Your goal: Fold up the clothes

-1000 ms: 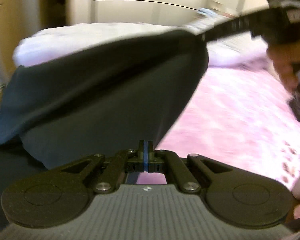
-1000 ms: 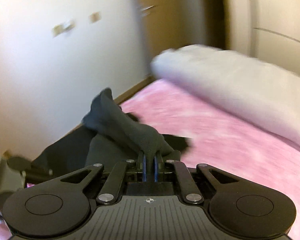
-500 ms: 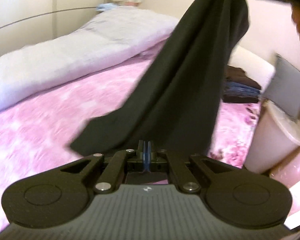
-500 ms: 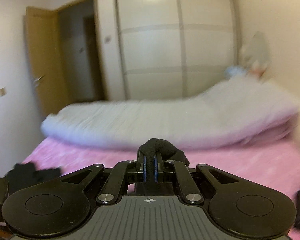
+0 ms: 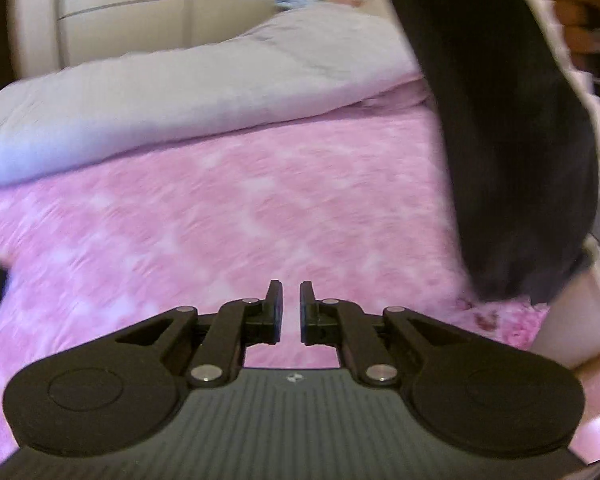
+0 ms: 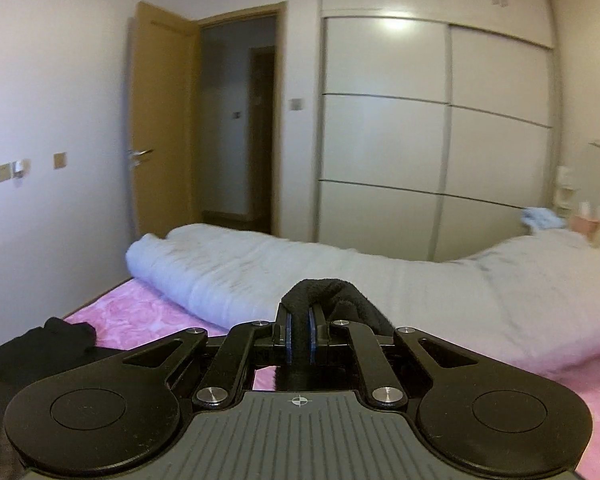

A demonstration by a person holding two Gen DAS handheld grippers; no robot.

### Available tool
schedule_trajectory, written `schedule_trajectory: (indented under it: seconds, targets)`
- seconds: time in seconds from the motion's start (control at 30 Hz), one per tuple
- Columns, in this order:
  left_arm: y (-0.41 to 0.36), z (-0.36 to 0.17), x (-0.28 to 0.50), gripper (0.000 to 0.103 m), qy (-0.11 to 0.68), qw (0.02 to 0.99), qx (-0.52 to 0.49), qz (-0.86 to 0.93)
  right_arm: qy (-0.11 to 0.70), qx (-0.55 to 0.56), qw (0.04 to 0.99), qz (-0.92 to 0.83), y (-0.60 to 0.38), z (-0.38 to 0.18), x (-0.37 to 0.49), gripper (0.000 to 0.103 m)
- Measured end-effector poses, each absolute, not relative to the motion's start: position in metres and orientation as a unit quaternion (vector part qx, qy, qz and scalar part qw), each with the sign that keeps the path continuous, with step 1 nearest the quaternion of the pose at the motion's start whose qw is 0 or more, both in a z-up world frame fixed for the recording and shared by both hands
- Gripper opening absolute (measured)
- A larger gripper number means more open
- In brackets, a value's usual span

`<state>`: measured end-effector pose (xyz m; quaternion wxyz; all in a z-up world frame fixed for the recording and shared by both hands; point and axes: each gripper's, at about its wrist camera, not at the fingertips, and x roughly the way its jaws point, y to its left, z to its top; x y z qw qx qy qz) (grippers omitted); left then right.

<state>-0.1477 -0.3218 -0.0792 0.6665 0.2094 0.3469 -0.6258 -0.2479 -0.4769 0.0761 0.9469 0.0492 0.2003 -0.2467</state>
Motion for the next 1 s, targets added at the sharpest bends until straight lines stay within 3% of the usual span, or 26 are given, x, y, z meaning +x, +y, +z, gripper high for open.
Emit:
schedule_trajectory:
  seconds: [0.07, 0.13, 0.2, 0.3, 0.57, 0.77, 0.83, 0.87, 0.9, 0.93, 1.0]
  targets:
    - [-0.317, -0.09, -0.13, 0.012, 0.361, 0.678, 0.207, -0.606, 0.243, 0.067, 0.936, -0.244, -0.512, 0.045, -0.209, 0.011]
    - [-0.307, -0.098, -0.116, 0.019, 0.373, 0.685, 0.21, -0.59, 0.286, 0.086, 0.924, -0.24, -0.547, 0.014, -0.17, 0.023]
    - [-0.304, -0.108, -0.11, 0.023, 0.385, 0.689, 0.214, -0.575, 0.306, 0.096, 0.914, -0.249, -0.566, -0.006, -0.157, 0.043]
    - [-0.31, -0.125, -0.107, 0.029, 0.405, 0.69, 0.218, -0.559, 0.317, 0.115, 0.903, -0.267, -0.578, -0.031, -0.171, 0.056]
    - [-0.383, -0.19, -0.145, 0.05, 0.426, 0.659, 0.253, -0.566, 0.459, 0.159, 0.845, -0.224, -0.586, -0.153, -0.269, 0.061]
    - [-0.458, -0.266, -0.174, 0.05, 0.469, 0.653, 0.278, -0.525, 0.535, 0.082, 0.833, -0.113, -0.57, -0.25, -0.292, 0.066]
    - [-0.477, -0.287, -0.176, 0.045, 0.488, 0.652, 0.287, -0.504, 0.541, 0.084, 0.83, -0.104, -0.578, -0.276, -0.293, 0.065]
    - [-0.485, -0.296, -0.176, 0.026, 0.5, 0.648, 0.291, -0.496, 0.534, 0.102, 0.834, -0.097, -0.587, -0.282, -0.296, 0.04]
    - [-0.491, -0.304, -0.176, 0.015, 0.51, 0.644, 0.295, -0.488, 0.526, 0.124, 0.837, -0.088, -0.598, -0.284, -0.3, 0.007]
    - [-0.492, -0.298, -0.174, 0.004, 0.508, 0.645, 0.293, -0.49, 0.524, 0.143, 0.836, -0.081, -0.608, -0.283, -0.304, 0.007]
    - [-0.492, -0.286, -0.171, 0.002, 0.504, 0.646, 0.288, -0.495, 0.504, 0.15, 0.845, -0.096, -0.633, -0.26, -0.321, 0.007]
